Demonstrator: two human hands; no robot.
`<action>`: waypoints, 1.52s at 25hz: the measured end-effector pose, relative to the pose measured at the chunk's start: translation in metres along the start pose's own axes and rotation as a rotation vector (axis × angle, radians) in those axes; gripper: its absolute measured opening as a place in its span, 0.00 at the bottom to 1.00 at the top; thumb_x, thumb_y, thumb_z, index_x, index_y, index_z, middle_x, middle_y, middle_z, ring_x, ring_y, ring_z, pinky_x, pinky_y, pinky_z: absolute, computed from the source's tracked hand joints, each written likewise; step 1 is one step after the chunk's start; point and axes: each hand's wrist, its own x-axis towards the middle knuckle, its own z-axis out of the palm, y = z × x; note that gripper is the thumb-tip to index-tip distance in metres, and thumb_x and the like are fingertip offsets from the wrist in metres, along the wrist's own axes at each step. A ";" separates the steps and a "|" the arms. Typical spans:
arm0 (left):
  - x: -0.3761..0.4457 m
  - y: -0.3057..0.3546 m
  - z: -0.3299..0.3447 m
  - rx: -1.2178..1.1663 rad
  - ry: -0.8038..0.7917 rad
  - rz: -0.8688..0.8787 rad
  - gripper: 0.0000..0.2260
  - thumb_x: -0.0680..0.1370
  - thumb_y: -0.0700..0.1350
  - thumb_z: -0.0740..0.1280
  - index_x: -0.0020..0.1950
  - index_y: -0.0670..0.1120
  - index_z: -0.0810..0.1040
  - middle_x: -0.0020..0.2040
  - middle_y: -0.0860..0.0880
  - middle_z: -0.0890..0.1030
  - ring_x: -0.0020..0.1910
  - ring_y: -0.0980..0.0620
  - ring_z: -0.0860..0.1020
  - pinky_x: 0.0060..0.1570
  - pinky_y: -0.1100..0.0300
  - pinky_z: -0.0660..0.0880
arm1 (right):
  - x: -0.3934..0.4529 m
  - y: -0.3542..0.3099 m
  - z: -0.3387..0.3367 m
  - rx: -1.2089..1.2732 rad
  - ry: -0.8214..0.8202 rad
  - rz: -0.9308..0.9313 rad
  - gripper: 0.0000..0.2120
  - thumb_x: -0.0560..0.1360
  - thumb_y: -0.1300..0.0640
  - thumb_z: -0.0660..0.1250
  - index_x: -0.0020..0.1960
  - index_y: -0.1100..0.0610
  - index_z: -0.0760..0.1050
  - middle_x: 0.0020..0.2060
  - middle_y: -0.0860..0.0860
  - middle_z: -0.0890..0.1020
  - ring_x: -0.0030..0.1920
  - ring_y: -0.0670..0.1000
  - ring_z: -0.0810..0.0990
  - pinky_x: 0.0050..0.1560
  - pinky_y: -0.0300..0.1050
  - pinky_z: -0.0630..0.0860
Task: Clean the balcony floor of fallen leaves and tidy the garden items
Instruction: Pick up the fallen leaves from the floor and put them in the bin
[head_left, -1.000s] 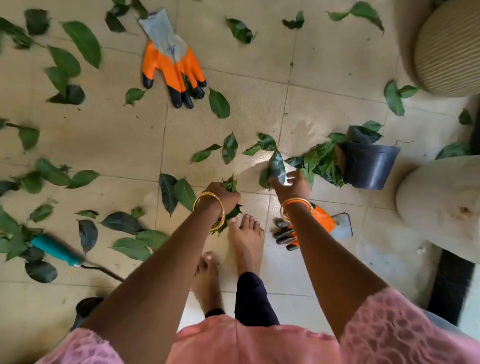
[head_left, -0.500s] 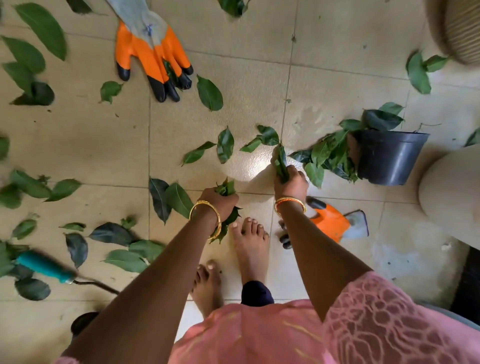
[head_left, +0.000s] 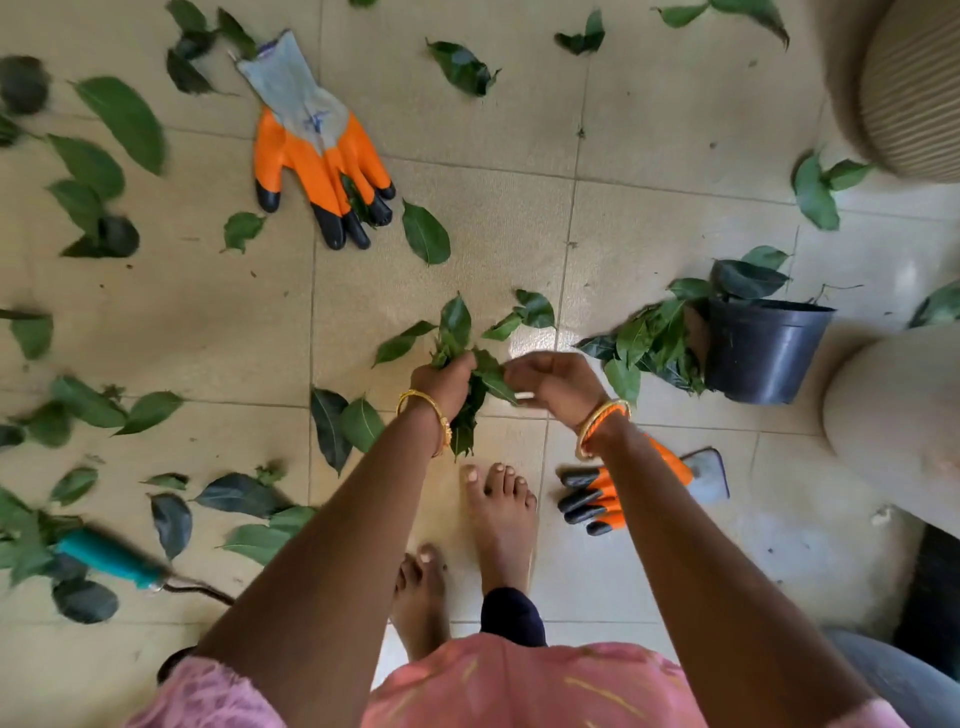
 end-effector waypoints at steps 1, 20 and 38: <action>0.007 0.000 -0.006 -0.010 -0.002 -0.021 0.12 0.74 0.52 0.67 0.47 0.42 0.78 0.39 0.45 0.78 0.42 0.45 0.76 0.44 0.54 0.75 | 0.011 -0.004 -0.004 -0.040 0.097 -0.039 0.03 0.73 0.63 0.69 0.45 0.56 0.80 0.42 0.51 0.82 0.47 0.53 0.81 0.50 0.46 0.79; 0.009 -0.013 -0.008 -0.296 -0.046 -0.110 0.17 0.73 0.45 0.70 0.58 0.38 0.77 0.50 0.38 0.81 0.43 0.41 0.81 0.40 0.53 0.80 | 0.047 0.006 0.032 0.047 0.349 0.054 0.07 0.65 0.66 0.76 0.38 0.56 0.82 0.38 0.53 0.85 0.42 0.51 0.84 0.50 0.45 0.81; 0.032 -0.040 -0.097 -0.417 0.124 -0.104 0.19 0.65 0.46 0.73 0.54 0.41 0.81 0.48 0.42 0.83 0.45 0.44 0.81 0.49 0.47 0.80 | 0.067 -0.006 0.119 -0.632 0.454 -0.059 0.41 0.64 0.40 0.75 0.68 0.56 0.61 0.64 0.58 0.62 0.63 0.59 0.64 0.60 0.54 0.72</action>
